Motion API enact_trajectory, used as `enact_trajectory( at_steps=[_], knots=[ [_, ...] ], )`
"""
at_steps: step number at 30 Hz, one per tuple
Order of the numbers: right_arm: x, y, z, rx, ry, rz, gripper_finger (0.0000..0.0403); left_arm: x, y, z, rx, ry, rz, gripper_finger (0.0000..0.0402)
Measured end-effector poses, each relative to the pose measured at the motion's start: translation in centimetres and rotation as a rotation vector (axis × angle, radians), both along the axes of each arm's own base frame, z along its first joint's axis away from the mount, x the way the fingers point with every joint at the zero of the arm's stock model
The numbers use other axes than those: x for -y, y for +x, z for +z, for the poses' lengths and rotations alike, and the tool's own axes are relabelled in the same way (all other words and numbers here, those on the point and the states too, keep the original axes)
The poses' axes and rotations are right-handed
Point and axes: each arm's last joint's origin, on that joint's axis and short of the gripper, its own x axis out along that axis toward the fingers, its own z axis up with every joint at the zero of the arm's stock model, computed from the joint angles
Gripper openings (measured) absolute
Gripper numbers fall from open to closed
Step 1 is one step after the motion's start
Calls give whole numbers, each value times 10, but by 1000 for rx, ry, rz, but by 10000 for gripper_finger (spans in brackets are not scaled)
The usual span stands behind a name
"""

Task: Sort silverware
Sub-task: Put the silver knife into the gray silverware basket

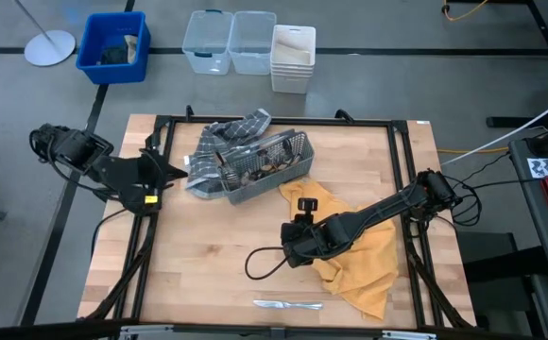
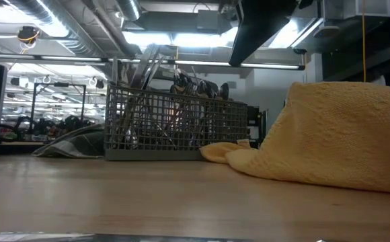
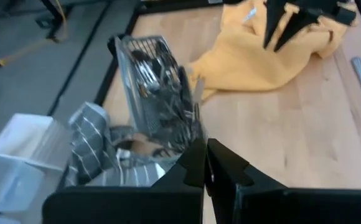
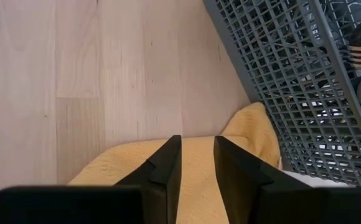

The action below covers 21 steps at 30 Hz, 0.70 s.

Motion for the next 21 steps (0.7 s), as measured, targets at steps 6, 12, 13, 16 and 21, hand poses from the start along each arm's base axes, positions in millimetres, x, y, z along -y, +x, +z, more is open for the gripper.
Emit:
enact_trajectory(
  at_steps=[6, 12, 13, 16, 21],
  knots=[
    [0, 0, 0, 1, 1, 0, 97, 2, 2, -6, -45, -20, 13, 0],
    [0, 0, 0, 2, 1, 0, 97, 5, 10, -10, -81, 10, 23, 0],
    [0, 0, 0, 2, 1, 0, 97, 6, 12, -11, -88, 16, 29, 0],
    [0, 0, 0, 3, 1, 0, 97, 6, 21, -14, -116, 31, 58, 0],
    [0, 0, 0, 3, 1, 0, 97, 4, 39, -22, -202, 86, 108, 0]
  ],
)
